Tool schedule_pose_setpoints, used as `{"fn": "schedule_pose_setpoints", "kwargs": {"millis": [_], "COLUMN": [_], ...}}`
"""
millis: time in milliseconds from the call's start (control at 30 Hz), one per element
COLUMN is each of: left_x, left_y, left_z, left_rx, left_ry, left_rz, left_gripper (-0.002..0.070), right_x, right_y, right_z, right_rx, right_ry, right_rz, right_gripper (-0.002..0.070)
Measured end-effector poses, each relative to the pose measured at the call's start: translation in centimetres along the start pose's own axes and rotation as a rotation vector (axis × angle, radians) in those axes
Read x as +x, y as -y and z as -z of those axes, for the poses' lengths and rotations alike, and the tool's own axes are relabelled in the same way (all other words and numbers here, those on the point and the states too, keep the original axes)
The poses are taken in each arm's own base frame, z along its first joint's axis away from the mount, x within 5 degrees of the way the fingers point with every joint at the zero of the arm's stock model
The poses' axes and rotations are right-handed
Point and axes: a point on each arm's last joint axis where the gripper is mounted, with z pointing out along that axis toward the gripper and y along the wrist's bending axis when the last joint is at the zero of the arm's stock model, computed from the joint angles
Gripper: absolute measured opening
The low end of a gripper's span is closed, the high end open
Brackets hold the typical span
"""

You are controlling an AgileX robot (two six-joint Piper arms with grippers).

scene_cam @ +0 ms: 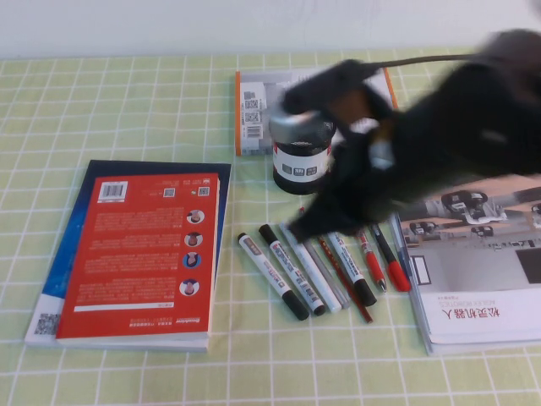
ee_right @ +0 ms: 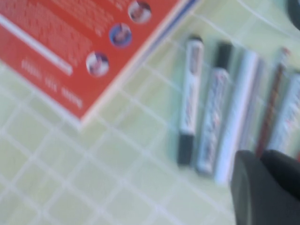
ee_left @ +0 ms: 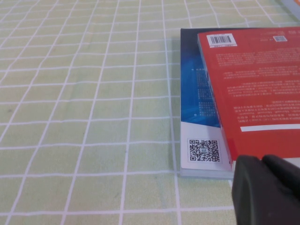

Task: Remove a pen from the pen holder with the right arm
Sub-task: 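Take a marker out of the pen holder and lay it on the table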

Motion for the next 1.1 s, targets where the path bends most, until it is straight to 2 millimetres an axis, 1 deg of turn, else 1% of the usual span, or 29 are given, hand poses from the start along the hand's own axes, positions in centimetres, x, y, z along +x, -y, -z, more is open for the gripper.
{"fn": "schedule_pose_setpoints", "kwargs": {"millis": [67,100,167,200,300,400,500,633,733,800,900,967,1067,1100], "left_x": [0.0,0.0,0.0,0.0,0.0,0.0,0.0,0.0,0.0,0.0,0.0,0.0,0.0,0.0], "left_y": [0.0,0.0,0.0,0.0,0.0,0.0,0.0,0.0,0.0,0.0,0.0,0.0,0.0,0.0], "left_z": [0.0,0.0,0.0,0.0,0.0,0.0,0.0,0.0,0.0,0.0,0.0,0.0,0.0,0.0], "left_rx": [0.0,0.0,0.0,0.0,0.0,0.0,0.0,0.0,0.0,0.0,0.0,0.0,0.0,0.0], "left_ry": [0.0,0.0,0.0,0.0,0.0,0.0,0.0,0.0,0.0,0.0,0.0,0.0,0.0,0.0], "left_rz": [0.0,0.0,0.0,0.0,0.0,0.0,0.0,0.0,0.0,0.0,0.0,0.0,0.0,0.0], "left_gripper": [-0.0005,-0.0005,-0.0005,-0.0005,-0.0005,-0.0005,-0.0005,-0.0005,-0.0005,-0.0005,-0.0005,-0.0005,-0.0005,-0.0005], "right_x": [1.1,2.0,4.4,5.3,7.7,9.2,10.4,12.3,13.8,14.8,18.1,20.9,24.8,25.8], "right_y": [0.2,0.4,0.7,0.8,1.1,1.4,1.8,2.4,3.0,3.8,5.8,7.1,8.3,8.4], "right_z": [1.0,2.1,4.8,5.4,6.7,8.0,8.8,8.9,8.6,8.5,7.2,6.4,5.4,5.4], "right_rx": [0.009,0.013,0.014,0.012,0.01,0.022,0.052,0.082,0.103,0.118,0.18,0.242,0.341,0.369], "right_ry": [0.0,0.015,0.051,0.053,0.043,0.034,0.038,0.049,0.116,0.202,0.346,0.453,0.58,0.62], "right_rz": [0.003,0.005,0.008,0.004,0.001,0.013,0.047,0.058,0.061,0.043,-0.026,-0.083,-0.152,-0.165], "right_gripper": [-0.0006,-0.0008,-0.001,-0.0011,-0.0012,-0.0012,-0.0012,-0.0012,-0.0012,-0.0012,-0.0012,-0.0012,-0.0013,-0.0013]}}
